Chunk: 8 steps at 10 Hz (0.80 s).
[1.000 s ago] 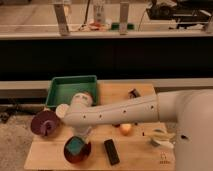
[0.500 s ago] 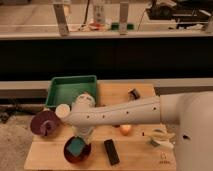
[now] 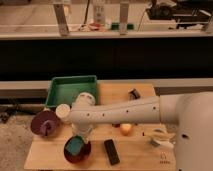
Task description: Wipe red bowl with sponge
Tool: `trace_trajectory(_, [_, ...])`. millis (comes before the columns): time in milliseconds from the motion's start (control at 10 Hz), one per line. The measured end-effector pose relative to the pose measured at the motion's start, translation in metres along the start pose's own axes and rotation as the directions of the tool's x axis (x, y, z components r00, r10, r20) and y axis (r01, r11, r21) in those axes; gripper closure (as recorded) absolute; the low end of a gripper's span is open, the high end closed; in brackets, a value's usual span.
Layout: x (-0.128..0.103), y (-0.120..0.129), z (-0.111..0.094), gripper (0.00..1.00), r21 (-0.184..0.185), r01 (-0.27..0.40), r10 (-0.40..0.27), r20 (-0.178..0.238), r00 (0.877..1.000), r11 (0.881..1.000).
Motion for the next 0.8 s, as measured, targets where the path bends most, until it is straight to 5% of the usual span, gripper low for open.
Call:
trace_trajectory(300, [-0.012, -0.019, -0.001, 0.96, 0.009, 0.049, -0.049, -0.004, 0.999, 0.999])
trace_trajectory(800, [-0.032, -0.017, -0.003, 0.96, -0.001, 0.082, -0.082, -0.007, 0.997, 0.997])
